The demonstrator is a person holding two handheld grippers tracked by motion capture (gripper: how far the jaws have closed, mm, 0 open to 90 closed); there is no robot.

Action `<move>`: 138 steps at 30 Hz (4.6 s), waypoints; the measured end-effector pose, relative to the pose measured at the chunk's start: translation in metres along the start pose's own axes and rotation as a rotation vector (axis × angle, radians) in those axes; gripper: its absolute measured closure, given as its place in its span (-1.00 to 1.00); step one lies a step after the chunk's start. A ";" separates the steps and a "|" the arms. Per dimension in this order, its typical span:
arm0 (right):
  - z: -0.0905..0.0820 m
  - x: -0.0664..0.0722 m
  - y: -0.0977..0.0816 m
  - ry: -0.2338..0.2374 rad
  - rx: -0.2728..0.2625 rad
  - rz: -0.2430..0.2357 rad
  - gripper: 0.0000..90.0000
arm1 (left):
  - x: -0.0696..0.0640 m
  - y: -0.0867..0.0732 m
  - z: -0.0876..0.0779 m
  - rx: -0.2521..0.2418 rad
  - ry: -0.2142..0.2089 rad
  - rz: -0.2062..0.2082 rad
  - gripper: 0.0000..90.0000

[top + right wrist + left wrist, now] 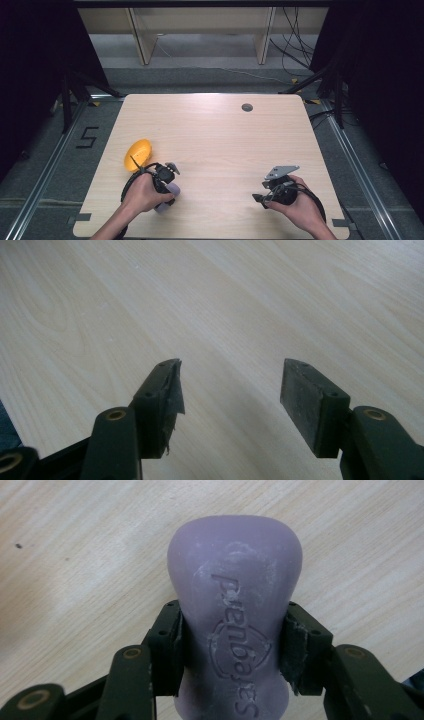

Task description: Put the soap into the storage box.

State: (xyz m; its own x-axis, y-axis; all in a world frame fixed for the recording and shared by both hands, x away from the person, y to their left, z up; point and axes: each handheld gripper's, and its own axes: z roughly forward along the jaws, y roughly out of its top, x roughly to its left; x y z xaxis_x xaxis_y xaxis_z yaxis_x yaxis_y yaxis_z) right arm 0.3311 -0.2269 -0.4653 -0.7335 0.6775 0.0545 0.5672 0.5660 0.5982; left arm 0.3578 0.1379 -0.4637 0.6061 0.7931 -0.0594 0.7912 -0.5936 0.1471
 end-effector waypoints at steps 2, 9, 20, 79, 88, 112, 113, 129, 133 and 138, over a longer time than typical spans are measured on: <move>0.000 0.000 0.000 0.000 -0.001 0.001 -0.07 | 0.002 0.000 -0.003 0.012 0.000 0.008 0.09; 0.000 -0.001 0.000 -0.002 -0.008 -0.005 -0.07 | 0.008 -0.002 -0.010 -0.002 -0.002 -0.007 0.09; -0.001 0.000 0.001 0.004 -0.002 0.020 -0.07 | 0.018 -0.004 -0.020 -0.021 0.004 -0.028 0.09; -0.006 0.002 0.005 0.010 -0.072 0.044 -0.06 | 0.079 0.000 -0.068 -0.122 0.039 -0.202 0.09; -0.006 0.002 0.005 0.008 -0.079 0.045 -0.06 | 0.087 0.003 -0.072 -0.129 0.047 -0.217 0.09; -0.006 0.001 0.005 0.009 -0.079 0.037 -0.06 | 0.124 0.020 -0.062 -0.123 0.049 -0.371 0.09; -0.006 0.001 0.005 0.012 -0.076 0.042 -0.06 | 0.126 0.021 -0.061 -0.119 0.052 -0.380 0.09; -0.007 0.001 0.005 0.002 -0.092 0.026 -0.06 | 0.149 0.038 -0.055 -0.117 0.083 -0.381 0.09; -0.007 0.002 0.005 0.011 -0.086 0.041 -0.06 | 0.151 0.040 -0.054 -0.113 0.086 -0.403 0.09; -0.006 0.000 0.005 0.005 -0.091 0.026 -0.06 | 0.154 0.042 -0.047 -0.117 0.097 -0.414 0.09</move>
State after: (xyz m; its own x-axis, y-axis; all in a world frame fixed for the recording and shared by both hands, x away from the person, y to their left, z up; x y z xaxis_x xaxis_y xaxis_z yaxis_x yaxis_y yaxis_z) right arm 0.3312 -0.2268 -0.4572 -0.7211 0.6888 0.0749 0.5499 0.5032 0.6667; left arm 0.4800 0.2415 -0.4204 0.2255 0.9732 -0.0446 0.9476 -0.2084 0.2420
